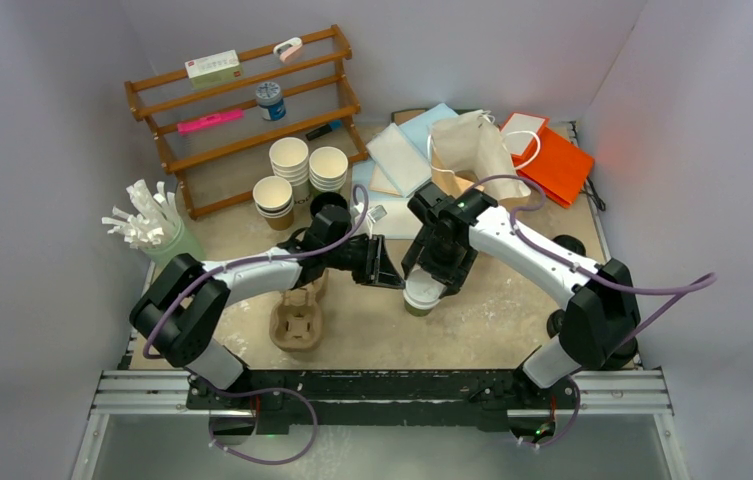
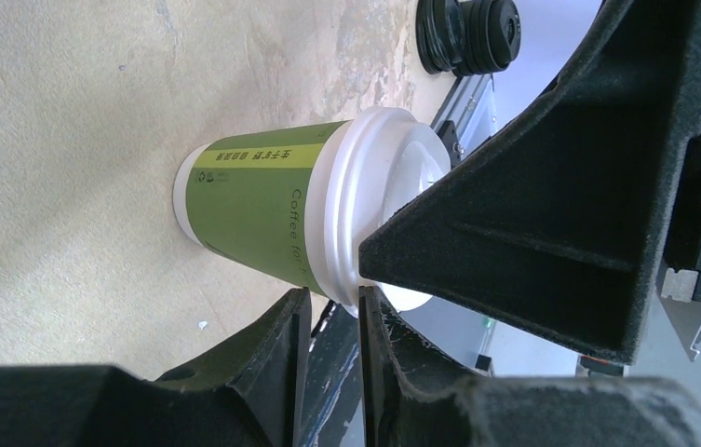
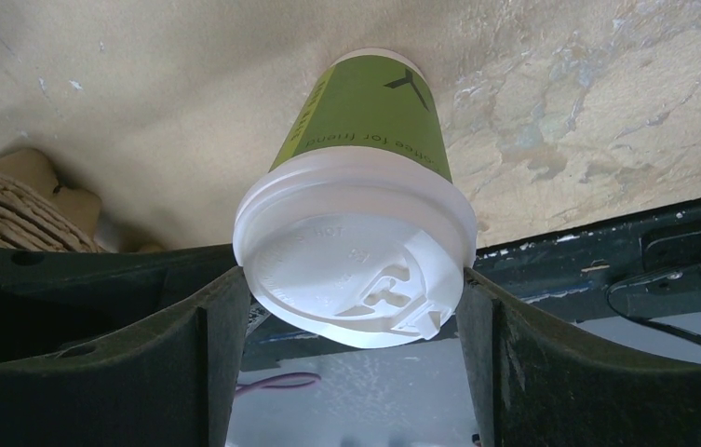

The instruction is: Pack the takeout coffee

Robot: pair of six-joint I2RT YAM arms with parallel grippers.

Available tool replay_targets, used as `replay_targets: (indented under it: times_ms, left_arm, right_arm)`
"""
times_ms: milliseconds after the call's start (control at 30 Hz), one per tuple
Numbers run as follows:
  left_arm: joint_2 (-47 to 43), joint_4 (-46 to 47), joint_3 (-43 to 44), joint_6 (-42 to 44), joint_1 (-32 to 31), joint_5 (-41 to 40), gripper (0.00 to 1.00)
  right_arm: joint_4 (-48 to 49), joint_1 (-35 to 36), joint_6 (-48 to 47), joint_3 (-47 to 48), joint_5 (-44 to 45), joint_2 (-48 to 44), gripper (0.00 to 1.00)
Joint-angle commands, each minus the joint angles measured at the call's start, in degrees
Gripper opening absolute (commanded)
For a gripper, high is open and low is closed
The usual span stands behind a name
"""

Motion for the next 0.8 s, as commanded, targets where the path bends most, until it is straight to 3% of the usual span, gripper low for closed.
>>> replay_targets:
  times_ms: [0,767]
  left_arm:
    - [1.70,-7.28,1.03,6.20,-0.77,-5.26,0.27]
    - [4.58,-15.36,1.59,10.54,-0.73,-9.65,0.26]
  right_arm:
    - [0.38,-0.17,-1.78,-3.93,0.38,3.39,0.75]
    - [-0.82,0.97,-2.45,-4.55,5.21,9.05,0.74]
